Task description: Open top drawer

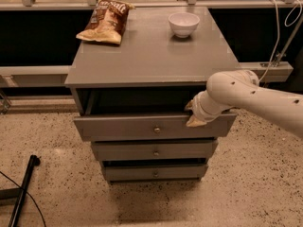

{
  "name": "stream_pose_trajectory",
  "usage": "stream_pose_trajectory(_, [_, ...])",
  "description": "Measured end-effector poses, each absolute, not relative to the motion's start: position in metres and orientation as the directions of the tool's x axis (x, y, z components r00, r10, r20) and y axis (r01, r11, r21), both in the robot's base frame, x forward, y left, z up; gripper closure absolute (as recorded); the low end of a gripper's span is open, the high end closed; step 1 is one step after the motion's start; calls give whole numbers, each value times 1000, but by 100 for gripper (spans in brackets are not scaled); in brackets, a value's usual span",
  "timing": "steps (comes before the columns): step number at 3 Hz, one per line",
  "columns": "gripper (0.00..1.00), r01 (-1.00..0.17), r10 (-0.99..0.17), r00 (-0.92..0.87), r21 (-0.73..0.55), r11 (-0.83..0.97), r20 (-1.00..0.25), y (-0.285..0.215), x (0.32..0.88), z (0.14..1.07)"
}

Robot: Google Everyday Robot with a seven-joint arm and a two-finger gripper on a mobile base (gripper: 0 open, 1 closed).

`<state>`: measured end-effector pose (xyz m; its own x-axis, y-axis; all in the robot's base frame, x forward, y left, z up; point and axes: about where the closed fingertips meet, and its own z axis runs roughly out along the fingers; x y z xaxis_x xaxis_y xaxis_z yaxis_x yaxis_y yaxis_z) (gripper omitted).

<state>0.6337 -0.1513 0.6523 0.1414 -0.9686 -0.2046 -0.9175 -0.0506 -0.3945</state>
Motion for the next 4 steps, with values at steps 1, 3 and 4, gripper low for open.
stream_pose_trajectory(1, [11, -918, -969, 141, -394, -51, -205, -151, 634, 652])
stream_pose_trajectory(3, [0, -923, -968, 140, -382, -51, -210, -151, 634, 650])
stream_pose_trajectory(4, [10, -939, -964, 144, -340, -62, -224, -152, 629, 645])
